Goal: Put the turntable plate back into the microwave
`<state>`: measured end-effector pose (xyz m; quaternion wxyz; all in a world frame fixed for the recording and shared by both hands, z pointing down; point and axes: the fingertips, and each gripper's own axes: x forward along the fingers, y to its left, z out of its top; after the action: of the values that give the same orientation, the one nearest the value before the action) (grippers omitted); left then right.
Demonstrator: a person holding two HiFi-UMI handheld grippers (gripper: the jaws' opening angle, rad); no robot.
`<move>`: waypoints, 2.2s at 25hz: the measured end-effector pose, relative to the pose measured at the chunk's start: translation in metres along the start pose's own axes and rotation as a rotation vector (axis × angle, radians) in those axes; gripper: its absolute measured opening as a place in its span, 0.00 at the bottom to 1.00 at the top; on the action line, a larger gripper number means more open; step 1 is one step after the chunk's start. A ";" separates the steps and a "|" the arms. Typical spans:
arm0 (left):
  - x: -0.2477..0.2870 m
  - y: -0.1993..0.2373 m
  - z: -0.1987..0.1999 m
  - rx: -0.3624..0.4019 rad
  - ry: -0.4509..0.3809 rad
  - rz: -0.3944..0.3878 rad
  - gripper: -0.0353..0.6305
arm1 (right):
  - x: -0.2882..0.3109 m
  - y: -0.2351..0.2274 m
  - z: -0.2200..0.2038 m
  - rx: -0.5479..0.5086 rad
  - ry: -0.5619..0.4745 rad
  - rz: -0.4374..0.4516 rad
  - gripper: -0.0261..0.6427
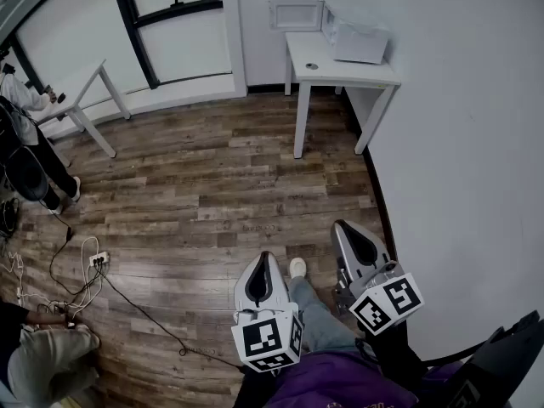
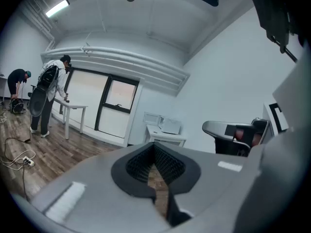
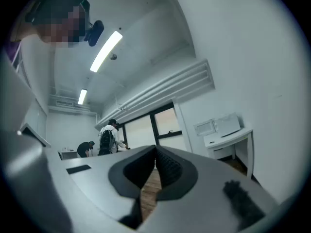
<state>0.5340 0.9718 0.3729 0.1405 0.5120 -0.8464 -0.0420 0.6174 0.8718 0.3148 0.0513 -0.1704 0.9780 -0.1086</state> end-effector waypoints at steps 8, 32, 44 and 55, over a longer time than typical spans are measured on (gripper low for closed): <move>0.157 -0.015 0.052 0.016 -0.001 -0.057 0.06 | 0.119 -0.103 0.013 -0.016 0.068 -0.026 0.05; 0.491 0.062 0.124 -0.100 -0.004 -0.074 0.06 | 0.426 -0.254 0.010 -0.003 0.117 -0.007 0.05; 0.668 0.185 0.230 -0.013 -0.070 -0.094 0.06 | 0.658 -0.276 0.033 -0.003 0.085 -0.034 0.05; 0.770 0.208 0.211 -0.049 0.075 -0.188 0.06 | 0.729 -0.343 0.004 0.030 0.171 -0.135 0.05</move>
<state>-0.0391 0.3778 0.3657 0.1800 0.5866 -0.7876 -0.0566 0.0455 0.3044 0.3442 -0.0372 -0.2251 0.9634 -0.1407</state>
